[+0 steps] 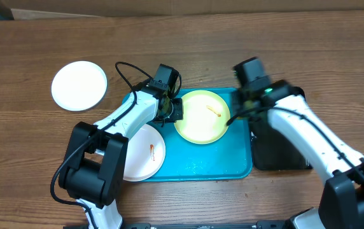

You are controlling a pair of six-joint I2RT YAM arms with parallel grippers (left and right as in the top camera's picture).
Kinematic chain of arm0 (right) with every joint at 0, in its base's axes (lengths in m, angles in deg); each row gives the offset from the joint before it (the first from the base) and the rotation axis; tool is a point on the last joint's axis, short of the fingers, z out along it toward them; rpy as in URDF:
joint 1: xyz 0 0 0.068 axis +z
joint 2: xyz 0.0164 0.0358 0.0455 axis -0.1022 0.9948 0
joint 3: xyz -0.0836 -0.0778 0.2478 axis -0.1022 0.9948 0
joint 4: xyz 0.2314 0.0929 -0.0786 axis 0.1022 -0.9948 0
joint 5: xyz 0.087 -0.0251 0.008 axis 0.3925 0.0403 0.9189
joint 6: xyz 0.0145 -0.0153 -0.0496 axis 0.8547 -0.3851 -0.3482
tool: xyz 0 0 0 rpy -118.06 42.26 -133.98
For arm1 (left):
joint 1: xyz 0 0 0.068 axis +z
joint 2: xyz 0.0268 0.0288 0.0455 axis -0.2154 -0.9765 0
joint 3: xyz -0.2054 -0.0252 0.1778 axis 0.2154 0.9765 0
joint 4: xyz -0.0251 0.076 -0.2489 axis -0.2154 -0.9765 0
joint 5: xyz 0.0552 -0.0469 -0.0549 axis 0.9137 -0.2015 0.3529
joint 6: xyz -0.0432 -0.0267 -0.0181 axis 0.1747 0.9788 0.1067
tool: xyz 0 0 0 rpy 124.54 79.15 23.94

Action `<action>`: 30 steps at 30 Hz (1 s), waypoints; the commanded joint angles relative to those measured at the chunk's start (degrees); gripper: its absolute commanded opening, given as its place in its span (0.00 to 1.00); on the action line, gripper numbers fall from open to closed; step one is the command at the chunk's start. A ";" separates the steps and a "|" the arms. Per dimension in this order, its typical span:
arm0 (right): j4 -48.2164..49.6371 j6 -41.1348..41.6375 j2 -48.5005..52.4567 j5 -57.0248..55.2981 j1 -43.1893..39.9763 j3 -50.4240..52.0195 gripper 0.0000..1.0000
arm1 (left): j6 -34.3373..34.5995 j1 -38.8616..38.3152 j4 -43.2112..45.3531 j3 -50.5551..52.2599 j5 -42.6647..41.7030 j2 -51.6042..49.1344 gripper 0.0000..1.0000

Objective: Clean dirty plates on tray and stack at the side
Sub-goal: 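Scrub the yellow plate with the sponge in the right gripper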

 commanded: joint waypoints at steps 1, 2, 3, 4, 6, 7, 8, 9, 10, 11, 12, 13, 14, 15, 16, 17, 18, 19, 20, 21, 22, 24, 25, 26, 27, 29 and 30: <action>2.23 -1.88 0.07 -6.12 4.24 -1.73 0.04 | -1.07 0.22 -0.24 -1.36 -0.26 0.46 0.04; 2.89 -2.60 0.72 -8.13 5.31 -1.73 0.04 | -1.09 0.22 -0.24 -1.36 -0.26 0.46 0.04; 3.52 -3.65 1.77 -9.73 6.36 -1.73 0.04 | -1.09 0.22 -0.26 -1.36 -0.26 0.46 0.04; 4.04 -4.72 2.71 -10.40 7.08 -1.73 0.04 | -1.09 0.22 -0.28 -1.36 -0.26 0.46 0.04; 5.16 -6.27 5.05 -10.82 7.93 -1.73 0.04 | -1.07 0.22 -0.39 -1.36 -0.26 0.46 0.04; 5.84 -6.56 6.56 -11.34 8.15 -1.73 0.04 | -1.09 0.22 -0.39 -1.36 -0.26 0.46 0.04; 6.40 -7.17 7.85 -11.87 8.20 -1.73 0.04 | -1.07 0.22 -0.39 -1.36 -0.26 0.46 0.04; 7.08 -7.54 9.18 -12.59 8.20 -1.73 0.04 | -1.07 0.22 -0.39 -1.36 -0.26 0.46 0.04; 7.82 -7.52 10.43 -13.44 8.20 -1.73 0.04 | -1.07 0.22 -0.39 -1.36 -0.26 0.46 0.04; 8.74 -7.54 11.72 -13.81 8.13 -1.73 0.04 | -1.07 0.22 -0.39 -1.36 -0.26 0.46 0.04; 9.60 -7.54 12.70 -13.77 7.98 -1.73 0.04 | -1.07 0.22 -0.39 -1.36 -0.26 0.46 0.04; 10.43 -7.54 13.60 -13.73 7.91 -1.73 0.04 | -1.09 0.22 -0.42 -1.36 -0.26 0.46 0.04; 11.26 -7.54 14.49 -13.73 7.91 -1.73 0.04 | -1.09 0.22 -0.44 -1.36 -0.26 0.46 0.04; 11.91 -7.67 15.28 -13.70 7.91 -1.73 0.04 | -1.09 0.22 -0.44 -1.36 -0.26 0.46 0.04; 12.35 -7.80 15.98 -13.29 7.91 -1.73 0.04 | -1.09 0.22 -0.46 -1.36 -0.26 0.46 0.04; 12.72 -8.07 16.68 -12.37 7.91 -1.73 0.04 | -1.09 0.22 -0.44 -1.36 -0.26 0.46 0.04; 12.98 -8.44 17.38 -10.84 7.91 -1.73 0.04 | -1.09 0.22 -0.44 -1.36 -0.26 0.46 0.04; 13.22 -8.66 18.05 -8.94 7.91 -1.73 0.04 | -1.09 0.22 -0.44 -1.36 -0.26 0.46 0.04; 13.42 -8.63 18.80 -7.08 7.87 -1.73 0.04 | -1.09 0.22 -0.44 -1.36 -0.26 0.46 0.04; 13.57 -8.63 19.56 -5.49 7.85 -1.73 0.04 | -1.09 0.22 -0.42 -1.36 -0.24 0.46 0.04; 13.66 -8.61 20.61 -3.76 7.67 -1.73 0.04 | -1.09 0.20 -0.39 -1.36 -0.24 0.46 0.04; 13.73 -8.61 21.94 -1.20 7.32 -1.73 0.04 | -1.09 0.15 -0.37 -1.36 -0.24 0.46 0.04; 13.64 -8.61 22.56 0.79 7.06 -1.73 0.04 | -1.09 0.11 -0.35 -1.36 -0.24 0.46 0.04; 13.44 -8.63 23.02 3.21 6.75 -1.73 0.04 | -1.09 0.13 -0.37 -1.36 -0.24 0.46 0.04; 12.98 -8.83 23.15 5.05 6.43 -1.73 0.04 | -1.09 0.13 -0.42 -1.36 -0.26 0.46 0.04; 11.32 -8.87 22.77 7.69 6.03 -1.95 0.04 | -1.11 0.35 -0.46 -1.31 -0.24 0.46 0.04; 10.56 -9.51 22.64 9.44 5.86 -2.16 0.04 | -1.11 0.33 -0.46 -1.27 -0.24 0.46 0.04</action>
